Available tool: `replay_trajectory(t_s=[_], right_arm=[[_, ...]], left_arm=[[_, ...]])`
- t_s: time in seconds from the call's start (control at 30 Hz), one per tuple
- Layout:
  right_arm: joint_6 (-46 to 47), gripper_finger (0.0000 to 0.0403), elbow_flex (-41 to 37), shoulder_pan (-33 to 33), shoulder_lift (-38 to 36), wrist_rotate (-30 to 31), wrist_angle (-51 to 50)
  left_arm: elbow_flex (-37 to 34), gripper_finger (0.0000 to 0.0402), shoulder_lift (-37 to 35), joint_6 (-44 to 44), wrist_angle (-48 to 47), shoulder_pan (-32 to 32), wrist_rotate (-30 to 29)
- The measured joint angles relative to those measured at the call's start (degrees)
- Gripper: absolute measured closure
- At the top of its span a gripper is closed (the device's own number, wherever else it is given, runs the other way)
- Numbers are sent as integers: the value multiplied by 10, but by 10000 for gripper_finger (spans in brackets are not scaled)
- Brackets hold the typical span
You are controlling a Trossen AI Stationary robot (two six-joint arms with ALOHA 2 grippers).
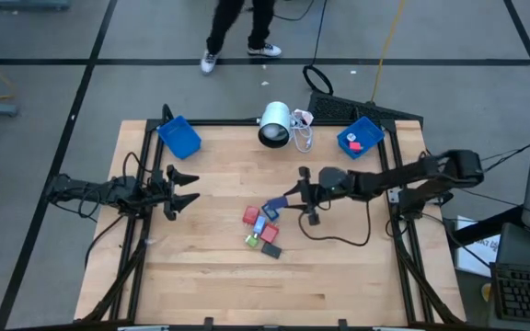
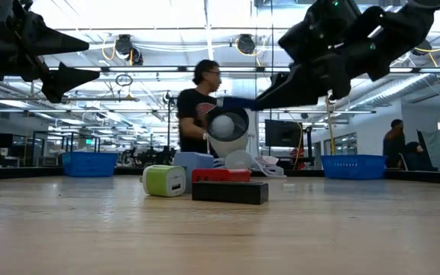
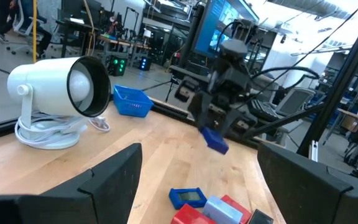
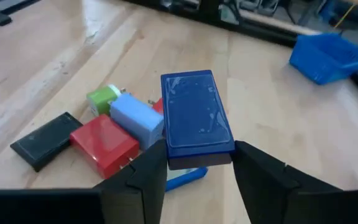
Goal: Pick & Place Office items
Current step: Put the dark blue digital timer into the left blue bin
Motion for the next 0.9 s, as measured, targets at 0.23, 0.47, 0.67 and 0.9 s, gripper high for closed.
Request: replay_trajectory(t_s=[0.23,0.47,0.67,0.9], right_arm=[[-42,252,0,0,-28,80,-6],[-74,246,0,0,-28,133,-18],[-80,252,0,0,-28,132,-16],[-88,247,0,0,-28,132,-16]], left_arm=[[0,78,0,-160,80,0,-19],[0,78,0,-181,108,0,-106],[0,78,20,-183,73,0,-142],[0,78,157,-326,65,0,-203]])
